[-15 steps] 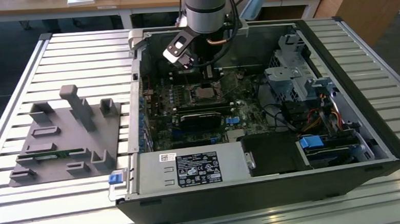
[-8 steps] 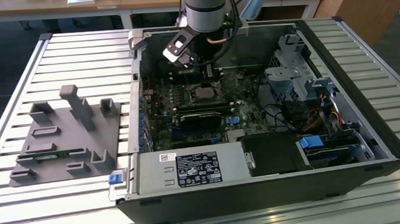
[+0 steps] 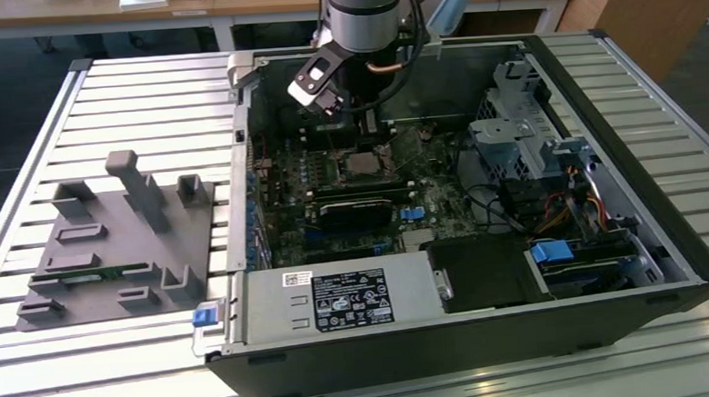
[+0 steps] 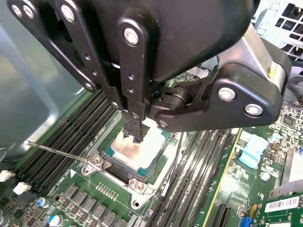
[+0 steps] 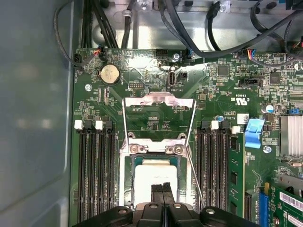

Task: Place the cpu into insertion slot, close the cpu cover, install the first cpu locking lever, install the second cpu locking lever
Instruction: 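Close the cpu cover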

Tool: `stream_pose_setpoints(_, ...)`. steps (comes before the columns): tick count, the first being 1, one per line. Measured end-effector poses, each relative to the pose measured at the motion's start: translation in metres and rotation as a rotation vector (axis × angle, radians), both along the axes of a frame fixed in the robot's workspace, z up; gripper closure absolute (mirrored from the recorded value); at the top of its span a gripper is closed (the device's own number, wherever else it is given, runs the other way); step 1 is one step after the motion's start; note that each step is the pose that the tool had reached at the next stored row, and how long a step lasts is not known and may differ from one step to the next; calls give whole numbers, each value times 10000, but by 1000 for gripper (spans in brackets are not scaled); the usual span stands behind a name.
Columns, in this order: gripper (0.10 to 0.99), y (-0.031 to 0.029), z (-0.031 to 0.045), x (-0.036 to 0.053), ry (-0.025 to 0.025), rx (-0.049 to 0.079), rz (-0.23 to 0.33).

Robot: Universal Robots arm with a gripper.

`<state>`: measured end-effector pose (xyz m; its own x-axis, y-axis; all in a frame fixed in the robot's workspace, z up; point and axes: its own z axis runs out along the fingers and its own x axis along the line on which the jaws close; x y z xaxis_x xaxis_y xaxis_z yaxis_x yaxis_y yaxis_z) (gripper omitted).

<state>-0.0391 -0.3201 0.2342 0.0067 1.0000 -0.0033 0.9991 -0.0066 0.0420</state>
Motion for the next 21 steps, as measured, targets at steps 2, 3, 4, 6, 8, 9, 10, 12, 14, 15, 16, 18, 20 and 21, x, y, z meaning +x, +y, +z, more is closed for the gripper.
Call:
stream_pose_setpoints(2, 980, 0, 20, -1, -1, 1, 0)
stream_pose_setpoints(3, 980, 0, 30, -1, -1, 1, 0)
stream_pose_setpoints(4, 980, 0, 39, -1, 0, 1, 0)
stream_pose_setpoints(6, 980, 0, 57, -2, 0, 0, 1)
stream_pose_setpoints(8, 980, 0, 74, -2, 1, 0, 0)
stream_pose_setpoints(9, 980, 0, 75, -2, -1, 2, 0)
stream_pose_setpoints(10, 980, 1, 75, 0, -1, 3, 0)
stream_pose_setpoints(12, 980, 0, 76, 13, 0, 0, 0)
stream_pose_setpoints(14, 980, 0, 76, 34, 0, 0, 0)
stream_pose_setpoints(15, 980, 0, 76, 45, 0, 0, 0)
stream_pose_setpoints(16, 980, 0, 76, 51, 0, 1, 0)
stream_pose_setpoints(18, 980, 0, 84, 53, 1, -1, 0)
stream_pose_setpoints(20, 980, 0, 110, 53, 0, 1, -1)
stream_pose_setpoints(21, 980, 0, 128, 53, 0, 0, 0)
